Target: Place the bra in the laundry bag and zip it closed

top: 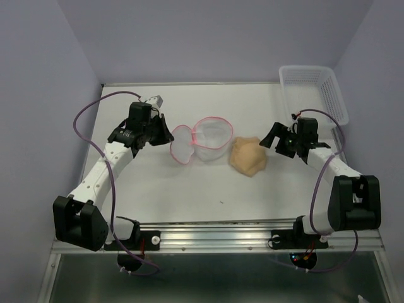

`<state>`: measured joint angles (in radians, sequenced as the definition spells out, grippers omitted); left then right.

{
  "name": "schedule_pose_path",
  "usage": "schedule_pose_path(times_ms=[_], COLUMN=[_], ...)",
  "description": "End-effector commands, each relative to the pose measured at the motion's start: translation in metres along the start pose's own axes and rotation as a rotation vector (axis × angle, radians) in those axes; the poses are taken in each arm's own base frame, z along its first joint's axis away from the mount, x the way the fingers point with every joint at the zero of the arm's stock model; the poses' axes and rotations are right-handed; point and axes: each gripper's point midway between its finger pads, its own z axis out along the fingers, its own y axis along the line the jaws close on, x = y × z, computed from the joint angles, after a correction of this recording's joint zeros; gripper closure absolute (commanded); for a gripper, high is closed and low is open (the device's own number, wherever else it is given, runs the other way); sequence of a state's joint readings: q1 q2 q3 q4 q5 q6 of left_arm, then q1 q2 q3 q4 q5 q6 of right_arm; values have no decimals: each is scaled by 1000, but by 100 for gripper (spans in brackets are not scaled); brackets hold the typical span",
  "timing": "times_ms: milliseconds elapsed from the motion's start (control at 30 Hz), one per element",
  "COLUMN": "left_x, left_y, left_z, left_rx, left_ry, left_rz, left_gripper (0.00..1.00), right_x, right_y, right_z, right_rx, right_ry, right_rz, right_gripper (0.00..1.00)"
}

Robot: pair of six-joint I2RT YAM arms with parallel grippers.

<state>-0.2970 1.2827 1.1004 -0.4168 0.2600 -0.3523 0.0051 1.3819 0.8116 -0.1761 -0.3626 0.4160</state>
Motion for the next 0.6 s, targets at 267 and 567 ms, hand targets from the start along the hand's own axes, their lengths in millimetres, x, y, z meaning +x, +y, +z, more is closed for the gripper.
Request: schedule_pose_path(times_ms=[267, 567], left_x=[-20, -16], left_y=[-19, -21], left_z=[-12, -8], left_rx=[82, 97], left_ry=[-62, -39], left_rz=[50, 47], left_gripper=[100, 100], right_x=[17, 42], right_y=[4, 18], right_z=[32, 47], right_rx=[-204, -387], right_ry=[16, 84], right_rz=[-16, 41], right_gripper=[0, 9])
